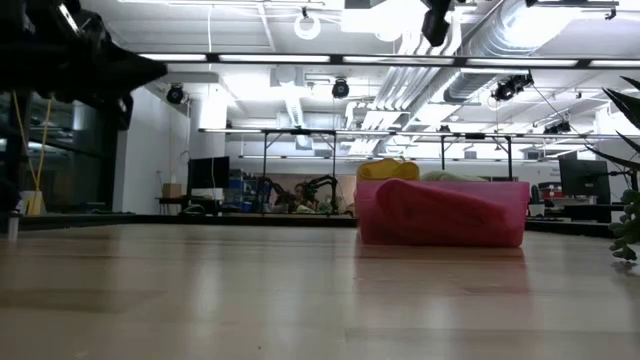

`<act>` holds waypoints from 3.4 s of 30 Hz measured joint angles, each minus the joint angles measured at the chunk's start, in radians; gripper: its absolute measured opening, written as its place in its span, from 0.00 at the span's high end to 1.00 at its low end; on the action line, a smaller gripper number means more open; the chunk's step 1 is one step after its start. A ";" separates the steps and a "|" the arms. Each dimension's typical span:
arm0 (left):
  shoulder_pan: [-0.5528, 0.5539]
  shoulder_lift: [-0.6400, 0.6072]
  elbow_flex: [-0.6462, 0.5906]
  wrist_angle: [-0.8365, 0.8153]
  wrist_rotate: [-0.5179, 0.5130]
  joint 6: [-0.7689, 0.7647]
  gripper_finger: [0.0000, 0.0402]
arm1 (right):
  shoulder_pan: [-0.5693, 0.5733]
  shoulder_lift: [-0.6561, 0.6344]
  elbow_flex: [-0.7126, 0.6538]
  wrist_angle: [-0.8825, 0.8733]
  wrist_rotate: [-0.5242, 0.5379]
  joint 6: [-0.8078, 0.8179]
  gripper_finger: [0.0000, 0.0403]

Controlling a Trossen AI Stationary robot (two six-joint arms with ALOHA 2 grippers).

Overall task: Fold microfiber towels
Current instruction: Return to Home position

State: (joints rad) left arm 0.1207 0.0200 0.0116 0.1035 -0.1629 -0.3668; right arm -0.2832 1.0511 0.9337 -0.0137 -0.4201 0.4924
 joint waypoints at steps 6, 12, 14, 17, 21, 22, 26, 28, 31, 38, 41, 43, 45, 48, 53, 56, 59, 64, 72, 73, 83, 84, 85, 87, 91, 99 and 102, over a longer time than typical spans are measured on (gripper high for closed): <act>-0.030 0.000 0.000 -0.056 -0.075 -0.029 1.00 | 0.011 -0.098 0.000 -0.138 -0.042 -0.124 1.00; -0.030 0.004 0.000 -0.059 -0.067 -0.101 1.00 | 0.015 -0.247 -0.002 -0.289 -0.061 -0.213 1.00; -0.031 0.004 0.000 -0.059 -0.049 -0.098 1.00 | 0.035 -0.311 -0.050 -0.247 -0.060 -0.220 1.00; -0.030 0.004 0.000 -0.059 -0.031 -0.094 1.00 | 0.079 -0.424 -0.196 -0.086 -0.026 -0.166 1.00; -0.030 0.004 0.000 -0.058 -0.031 -0.094 1.00 | 0.153 -0.588 -0.398 0.067 0.094 -0.079 1.00; -0.030 0.004 0.000 -0.058 -0.031 -0.094 1.00 | 0.172 -0.627 -0.433 0.077 0.118 -0.067 1.00; -0.030 0.004 0.000 -0.056 -0.031 -0.094 1.00 | 0.259 -0.769 -0.558 0.094 0.244 -0.056 1.00; -0.030 0.004 0.000 -0.055 -0.031 -0.094 1.00 | 0.302 -0.830 -0.618 0.115 0.318 -0.065 1.00; -0.030 0.004 0.000 -0.055 -0.031 -0.094 1.00 | 0.345 -0.905 -0.710 0.193 0.377 -0.075 1.00; -0.030 0.004 0.000 -0.055 -0.031 -0.094 1.00 | 0.332 -1.050 -0.834 0.237 0.386 -0.099 1.00; -0.030 0.004 0.000 -0.055 -0.031 -0.094 1.00 | 0.309 -1.044 -0.871 0.271 0.358 -0.086 1.00; -0.030 0.004 0.000 -0.055 -0.031 -0.094 1.00 | 0.288 -1.050 -0.902 0.281 0.348 -0.080 1.00; -0.030 0.005 0.000 -0.055 -0.028 -0.094 1.00 | 0.266 -1.049 -0.924 0.281 0.342 -0.078 1.00; -0.030 0.005 0.000 -0.054 -0.028 -0.094 1.00 | 0.240 -1.047 -0.924 0.229 0.339 -0.161 1.00; -0.030 0.005 0.000 -0.055 -0.028 -0.094 1.00 | 0.203 -1.047 -0.924 0.079 0.367 -0.231 1.00; -0.030 0.005 0.000 -0.055 -0.028 -0.094 1.00 | 0.196 -1.043 -0.923 0.032 0.369 -0.214 1.00; -0.030 0.005 0.000 -0.055 -0.028 -0.094 1.00 | 0.196 -1.038 -0.923 0.029 0.374 -0.225 1.00; -0.030 0.005 0.000 -0.055 -0.029 -0.094 1.00 | 0.196 -1.032 -0.922 0.024 0.392 -0.246 1.00; -0.030 0.005 0.000 -0.055 -0.029 -0.094 1.00 | 0.196 -1.032 -0.922 0.023 0.391 -0.179 1.00; -0.030 0.005 0.000 -0.055 -0.029 -0.094 1.00 | 0.196 -1.032 -0.922 0.022 0.391 -0.179 1.00; -0.030 0.005 0.000 -0.055 -0.030 -0.094 1.00 | 0.196 -1.032 -0.922 0.022 0.391 -0.179 1.00; -0.030 0.005 0.000 -0.055 -0.030 -0.094 1.00 | 0.196 -1.032 -0.922 0.021 0.391 -0.179 1.00; -0.030 0.005 0.000 -0.055 -0.030 -0.094 1.00 | 0.196 -1.032 -0.922 0.022 0.391 -0.179 1.00; -0.030 0.005 0.000 -0.055 -0.030 -0.094 1.00 | 0.196 -1.032 -0.922 0.021 0.391 -0.179 1.00; -0.030 0.005 0.000 -0.055 -0.031 -0.094 1.00 | 0.196 -1.032 -0.922 0.021 0.391 -0.179 1.00; -0.030 0.005 0.000 -0.055 -0.031 -0.094 1.00 | 0.196 -1.032 -0.922 0.021 0.391 -0.179 1.00; -0.030 0.005 0.000 -0.055 -0.031 -0.094 1.00 | 0.196 -1.032 -0.922 0.021 0.391 -0.179 1.00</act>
State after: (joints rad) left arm 0.0910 0.0250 0.0116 0.0487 -0.1940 -0.4606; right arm -0.0872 0.0189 0.0120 0.0075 -0.0292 0.3130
